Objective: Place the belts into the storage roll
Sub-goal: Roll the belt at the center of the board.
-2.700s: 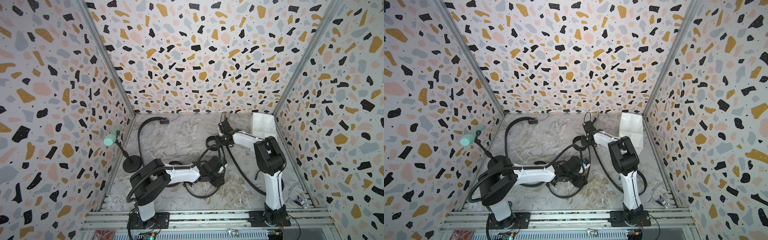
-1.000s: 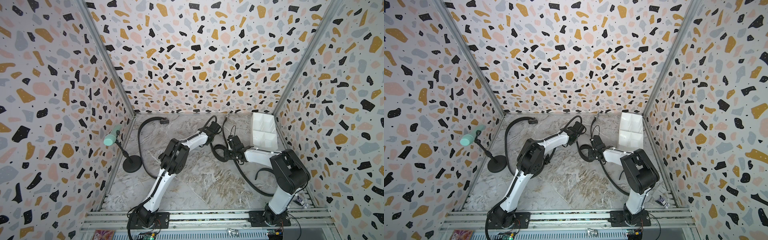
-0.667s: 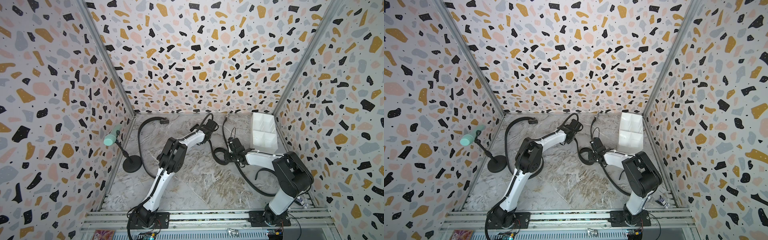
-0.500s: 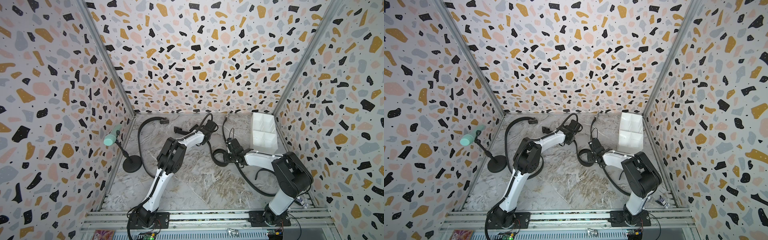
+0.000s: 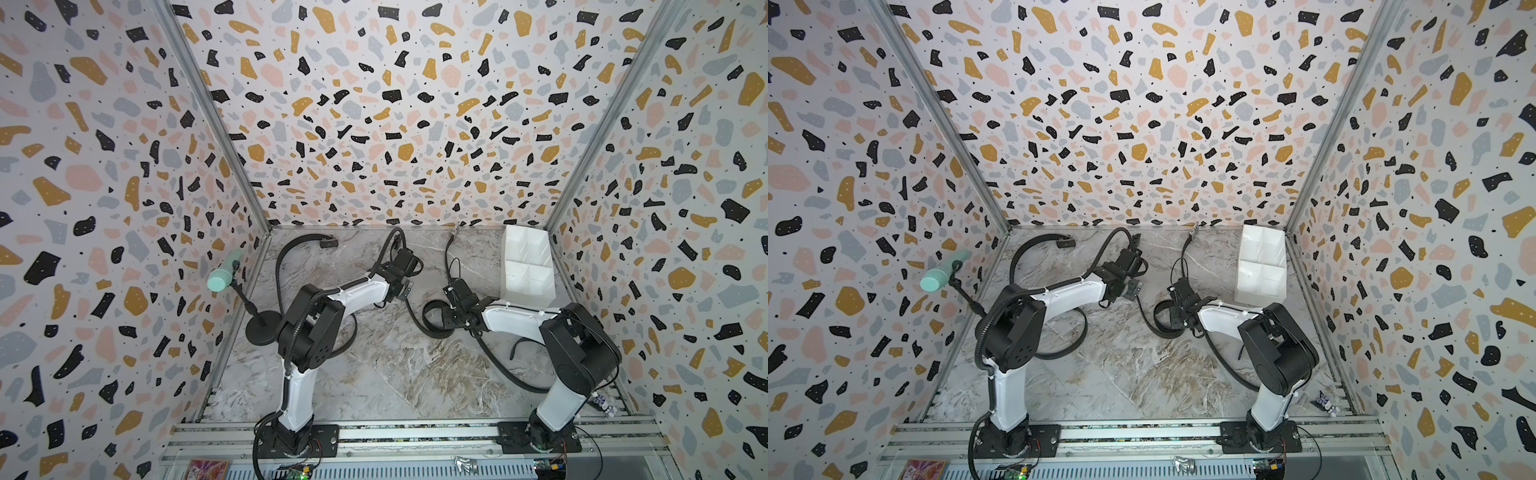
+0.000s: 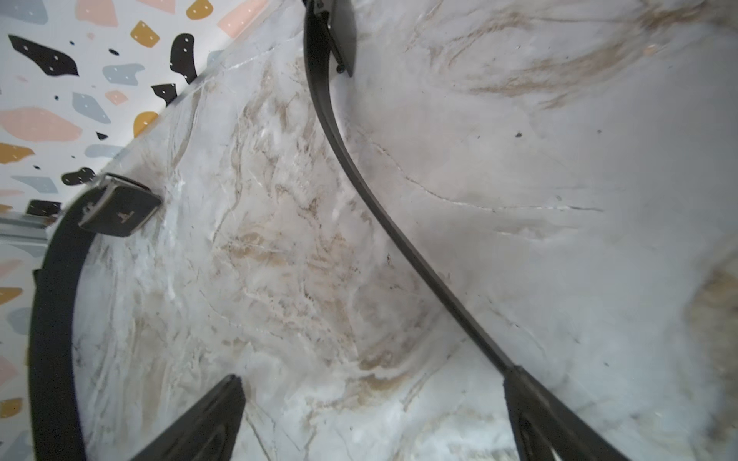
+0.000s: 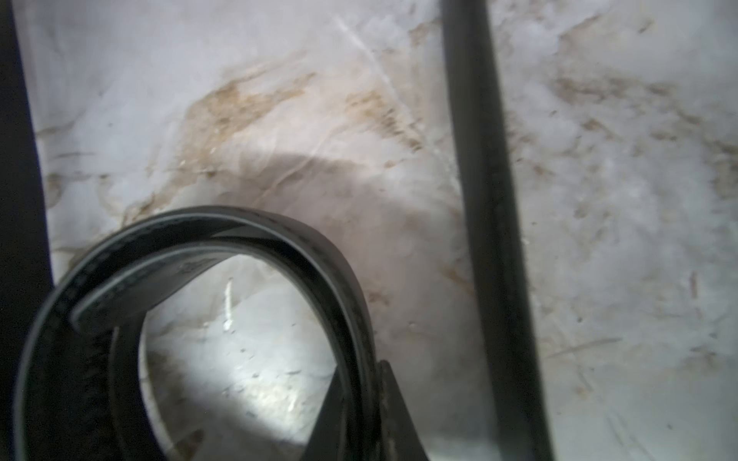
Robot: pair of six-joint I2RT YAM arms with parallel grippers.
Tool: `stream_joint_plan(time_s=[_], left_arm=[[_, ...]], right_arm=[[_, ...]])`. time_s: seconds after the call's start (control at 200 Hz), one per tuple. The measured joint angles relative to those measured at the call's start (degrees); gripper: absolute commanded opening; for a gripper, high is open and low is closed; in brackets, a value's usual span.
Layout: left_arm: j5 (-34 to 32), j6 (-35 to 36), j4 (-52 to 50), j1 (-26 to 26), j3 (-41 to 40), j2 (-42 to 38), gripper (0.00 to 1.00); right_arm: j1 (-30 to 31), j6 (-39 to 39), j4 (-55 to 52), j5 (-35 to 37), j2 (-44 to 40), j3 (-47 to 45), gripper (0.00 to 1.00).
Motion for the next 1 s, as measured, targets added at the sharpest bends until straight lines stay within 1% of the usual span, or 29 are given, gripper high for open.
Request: stream_joint_plan(time_s=[0.125,0.235,0.39,0.446,0.531,0.576,0.706,0.836,0.996], left_arm=[[7.56,-8.24,5.44,1.88,-6.19,-4.07,0.83],[12.70,-14.67,9.01,2.95,-9.79,-4.00,0.72],[16.41,-20.20,10.91,3.10,-12.37,-1.55,0.49],[17.59,-21.59,12.09,3.10,-12.33,-0.81,0.35],[18.80,-22.32,13.77,2.99,-11.47,0.59,0.11],[19.17,-22.40,14.08,3.02,-10.43,1.84,0.00],[20.76,-20.96,14.93,3.04,-5.53,5.68,0.00],[23.63,-17.22,13.51,3.04,-1.77,8.09,0.00],[25.86,-12.94,12.24,3.06,-1.36,8.22,0.00]], right_arm=[[2.62,0.02,-0.66,0.55,0.02,0.17,0.03],[3.87,0.04,-0.94,1.22,0.09,0.31,0.03],[4.98,0.04,-1.14,1.99,0.11,0.33,0.03],[6.01,0.02,-1.22,2.19,0.11,0.33,0.03],[7.61,-0.07,-1.22,2.34,0.11,0.33,0.03],[8.35,-0.20,-1.22,2.34,0.11,0.33,0.03],[10.54,-0.94,-1.18,2.49,0.11,0.35,0.03],[11.82,-2.51,-1.51,2.84,0.66,1.40,0.03],[12.90,-5.03,-1.90,2.78,2.95,4.13,0.03]])
